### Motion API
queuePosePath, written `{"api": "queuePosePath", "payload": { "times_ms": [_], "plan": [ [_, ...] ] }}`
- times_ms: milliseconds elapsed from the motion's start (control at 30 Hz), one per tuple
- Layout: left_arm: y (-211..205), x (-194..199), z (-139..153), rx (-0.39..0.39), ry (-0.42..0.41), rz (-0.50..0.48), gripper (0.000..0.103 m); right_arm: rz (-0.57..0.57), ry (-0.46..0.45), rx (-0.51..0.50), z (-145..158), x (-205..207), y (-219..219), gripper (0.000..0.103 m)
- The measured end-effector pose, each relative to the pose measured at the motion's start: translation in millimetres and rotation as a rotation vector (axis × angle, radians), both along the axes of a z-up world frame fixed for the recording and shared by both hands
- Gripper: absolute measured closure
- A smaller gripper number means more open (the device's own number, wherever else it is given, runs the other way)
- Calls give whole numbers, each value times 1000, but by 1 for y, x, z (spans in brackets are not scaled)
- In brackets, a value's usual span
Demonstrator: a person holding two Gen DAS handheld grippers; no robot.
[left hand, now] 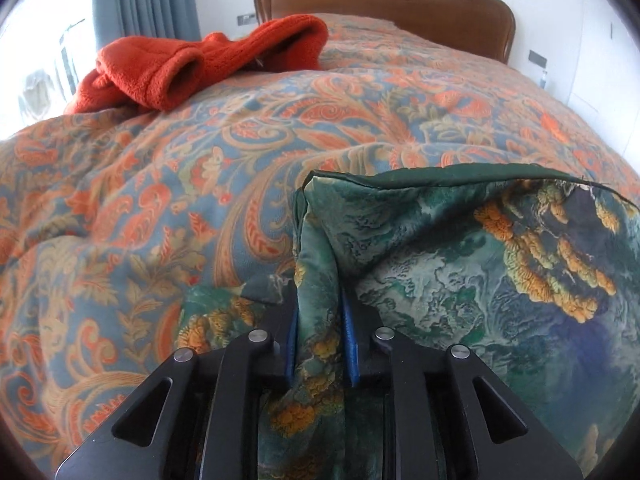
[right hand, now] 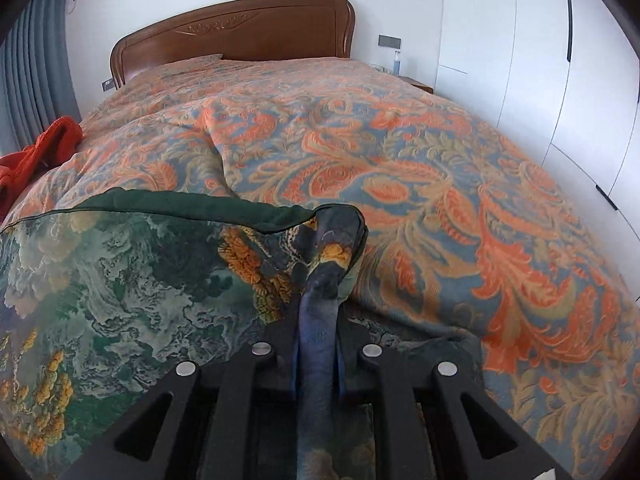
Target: Fold large clothes
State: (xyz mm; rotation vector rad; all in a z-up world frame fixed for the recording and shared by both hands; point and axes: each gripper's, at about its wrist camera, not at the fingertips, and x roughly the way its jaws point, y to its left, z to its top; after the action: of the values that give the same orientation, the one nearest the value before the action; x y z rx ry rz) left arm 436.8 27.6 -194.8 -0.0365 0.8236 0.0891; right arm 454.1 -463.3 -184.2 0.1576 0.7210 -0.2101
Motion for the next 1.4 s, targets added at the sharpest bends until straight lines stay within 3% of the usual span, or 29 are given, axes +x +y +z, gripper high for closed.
{"api": "queuePosePath", "payload": {
  "times_ms": [433,1400],
  "plan": [
    [2,2,-16,-65,-4,5,81,4,-23,74,-24,12,-2,87],
    [6,1,-17,-104,-11,4,81,2,-32,82,-24,9,-3,87]
  ]
}}
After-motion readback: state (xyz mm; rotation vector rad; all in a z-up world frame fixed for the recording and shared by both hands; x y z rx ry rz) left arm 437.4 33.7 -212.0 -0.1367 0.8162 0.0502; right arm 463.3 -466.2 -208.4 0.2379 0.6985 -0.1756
